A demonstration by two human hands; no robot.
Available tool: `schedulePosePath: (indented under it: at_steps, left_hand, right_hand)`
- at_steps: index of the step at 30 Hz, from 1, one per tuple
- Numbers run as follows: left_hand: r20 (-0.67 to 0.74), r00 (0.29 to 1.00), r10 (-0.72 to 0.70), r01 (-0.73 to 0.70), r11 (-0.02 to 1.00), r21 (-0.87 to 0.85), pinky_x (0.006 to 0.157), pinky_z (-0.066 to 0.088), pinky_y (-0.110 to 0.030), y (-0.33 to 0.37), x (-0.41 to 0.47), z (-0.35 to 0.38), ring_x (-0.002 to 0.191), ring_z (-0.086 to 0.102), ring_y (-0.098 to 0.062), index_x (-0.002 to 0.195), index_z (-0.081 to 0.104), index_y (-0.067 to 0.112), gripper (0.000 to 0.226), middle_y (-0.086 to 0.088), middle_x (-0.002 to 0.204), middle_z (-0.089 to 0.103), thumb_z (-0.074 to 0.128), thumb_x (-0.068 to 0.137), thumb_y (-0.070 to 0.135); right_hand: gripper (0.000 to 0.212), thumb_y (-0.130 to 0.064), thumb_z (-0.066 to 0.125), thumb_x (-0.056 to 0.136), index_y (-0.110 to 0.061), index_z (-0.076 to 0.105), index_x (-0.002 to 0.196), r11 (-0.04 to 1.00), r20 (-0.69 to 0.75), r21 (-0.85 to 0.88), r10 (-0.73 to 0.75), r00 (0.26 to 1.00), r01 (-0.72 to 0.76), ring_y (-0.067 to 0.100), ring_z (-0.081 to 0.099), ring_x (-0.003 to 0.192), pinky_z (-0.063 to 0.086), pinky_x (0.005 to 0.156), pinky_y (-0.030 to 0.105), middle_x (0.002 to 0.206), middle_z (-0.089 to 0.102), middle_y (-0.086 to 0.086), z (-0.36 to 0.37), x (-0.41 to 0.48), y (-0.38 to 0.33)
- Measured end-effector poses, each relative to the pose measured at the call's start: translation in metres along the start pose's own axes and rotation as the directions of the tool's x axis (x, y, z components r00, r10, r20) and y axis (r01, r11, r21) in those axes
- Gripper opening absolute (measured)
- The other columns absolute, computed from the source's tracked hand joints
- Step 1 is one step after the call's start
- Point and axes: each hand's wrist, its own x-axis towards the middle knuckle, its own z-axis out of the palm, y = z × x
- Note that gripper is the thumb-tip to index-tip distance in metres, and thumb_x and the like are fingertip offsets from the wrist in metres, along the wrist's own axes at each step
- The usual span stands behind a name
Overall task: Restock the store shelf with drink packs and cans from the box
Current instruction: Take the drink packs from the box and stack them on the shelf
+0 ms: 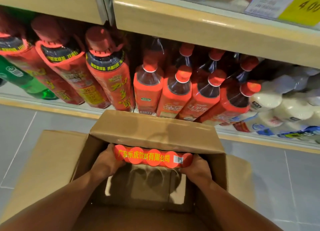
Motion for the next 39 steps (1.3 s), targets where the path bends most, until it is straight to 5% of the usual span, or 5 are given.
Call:
schedulePosePath:
  at_steps: [13, 19, 29, 32, 39]
  left_hand:
    - [0.052, 0.999, 0.005, -0.008, 0.998, 0.055, 0.087, 0.049, -0.034, 0.027, -0.124, -0.082, 0.106, 0.063, -0.027, 0.122, 0.05, 0.012, 0.063, -0.005, 0.113, 0.067, 0.085, 0.073, 0.028]
    - [0.116, 0.977, 0.179, -0.179, 0.984, -0.011, 0.066, 0.05, -0.021, 0.069, -0.22, -0.174, 0.067, 0.064, -0.005, 0.097, 0.07, 0.02, 0.043, 0.01, 0.076, 0.067, 0.077, 0.061, 0.041]
    - [0.05, 0.933, 0.356, -0.36, 0.929, 0.088, 0.086, 0.05, -0.034, 0.169, -0.454, -0.373, 0.11, 0.065, -0.027, 0.118, 0.066, 0.019, 0.059, -0.006, 0.113, 0.071, 0.078, 0.07, 0.052]
    - [-0.035, 0.911, 0.41, -0.41, 0.912, 0.026, 0.08, 0.051, -0.031, 0.185, -0.512, -0.423, 0.099, 0.068, -0.02, 0.111, 0.062, 0.041, 0.068, 0.006, 0.103, 0.073, 0.07, 0.054, 0.077]
    - [-0.291, 0.802, 0.521, -0.589, 0.772, -0.239, 0.07, 0.055, -0.019, 0.212, -0.612, -0.512, 0.089, 0.069, -0.006, 0.118, 0.065, 0.035, 0.055, 0.012, 0.105, 0.071, 0.088, 0.068, 0.037]
  right_hand:
    - [0.055, -0.03, 0.085, 0.073, -0.022, 0.06, 0.121, 0.999, 0.07, -0.008, 0.05, 0.996, -0.05, 0.014, 0.063, 0.097, 0.044, 0.074, 0.021, 0.111, 0.07, -0.002, -0.078, -0.117, -0.025]
    - [0.041, -0.033, 0.081, 0.074, -0.026, 0.065, 0.111, 1.0, 0.032, 0.002, -0.026, 0.999, 0.026, 0.0, 0.06, 0.072, 0.043, 0.06, 0.011, 0.087, 0.067, -0.016, -0.165, -0.217, -0.056]
    - [0.045, -0.042, 0.077, 0.077, -0.021, 0.068, 0.115, 0.989, -0.075, -0.024, -0.148, 0.986, 0.146, 0.022, 0.071, 0.101, 0.056, 0.083, 0.032, 0.11, 0.075, 0.0, -0.37, -0.436, -0.131]
    - [0.045, -0.041, 0.085, 0.071, -0.023, 0.072, 0.11, 0.974, -0.143, 0.052, -0.212, 0.967, 0.221, 0.021, 0.071, 0.095, 0.049, 0.071, 0.028, 0.1, 0.077, -0.001, -0.423, -0.499, -0.15]
    - [0.043, -0.027, 0.093, 0.063, -0.022, 0.072, 0.101, 0.803, -0.328, 0.457, -0.247, 0.912, 0.382, 0.015, 0.072, 0.075, 0.058, 0.063, 0.029, 0.086, 0.077, -0.004, -0.504, -0.609, -0.179]
